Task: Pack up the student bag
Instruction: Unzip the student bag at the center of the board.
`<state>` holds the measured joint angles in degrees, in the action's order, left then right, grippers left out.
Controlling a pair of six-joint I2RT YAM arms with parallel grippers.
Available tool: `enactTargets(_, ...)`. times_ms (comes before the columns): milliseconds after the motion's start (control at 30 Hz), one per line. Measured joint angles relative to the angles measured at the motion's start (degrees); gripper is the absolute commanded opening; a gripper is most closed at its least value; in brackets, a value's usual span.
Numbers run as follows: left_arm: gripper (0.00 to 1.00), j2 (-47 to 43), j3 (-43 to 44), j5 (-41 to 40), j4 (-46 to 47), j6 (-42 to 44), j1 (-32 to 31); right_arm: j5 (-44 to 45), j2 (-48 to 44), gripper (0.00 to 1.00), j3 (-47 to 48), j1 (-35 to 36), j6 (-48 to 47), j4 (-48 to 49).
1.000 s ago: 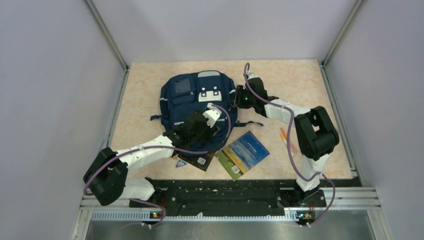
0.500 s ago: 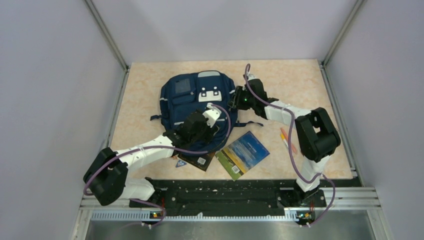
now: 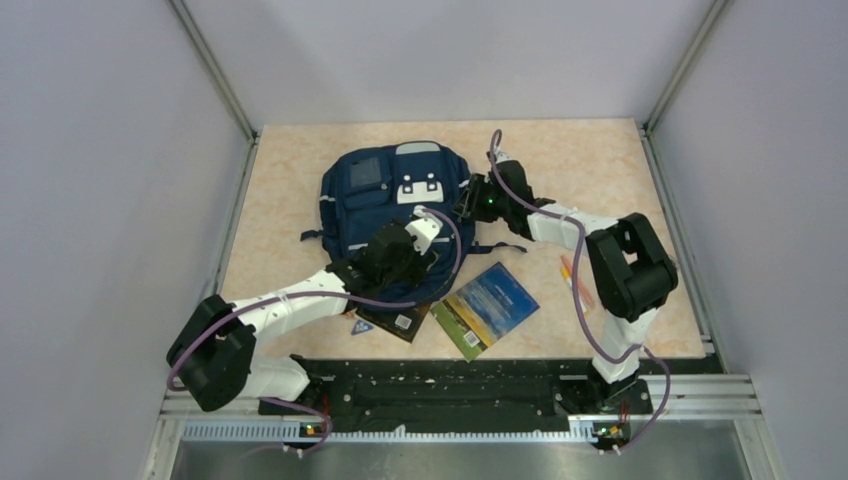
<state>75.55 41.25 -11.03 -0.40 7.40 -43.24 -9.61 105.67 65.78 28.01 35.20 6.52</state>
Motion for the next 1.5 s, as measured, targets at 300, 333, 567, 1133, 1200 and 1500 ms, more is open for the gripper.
enactTargets(300,0.36,2.14,0.76,1.16,-0.07,-0.63,-0.74,-0.76,0.17,0.23,-4.76,0.00,4.35,7.32)
enactTargets(333,0.33,2.40,0.94,1.40,-0.09,-0.72,-0.83,-0.63,0.09,0.22,-5.51,0.00,5.01,8.46)
enactTargets(567,0.02,3.63,1.81,1.99,-0.04,-1.22,-0.92,1.16,-3.06,0.00,-10.40,0.00,6.99,11.98)
enactTargets(1133,0.00,4.66,2.12,-0.66,3.98,-4.28,-0.90,3.93,-11.52,0.00,-19.19,2.23,7.34,13.22)
enactTargets(1200,0.00,5.73,2.91,-1.27,4.74,-4.42,-0.87,4.09,-13.29,0.00,-21.05,3.65,7.32,12.68)
enactTargets(1500,0.00,7.45,4.96,-2.01,5.77,-4.22,-0.72,4.98,-18.34,0.11,-24.65,5.90,3.69,10.64)
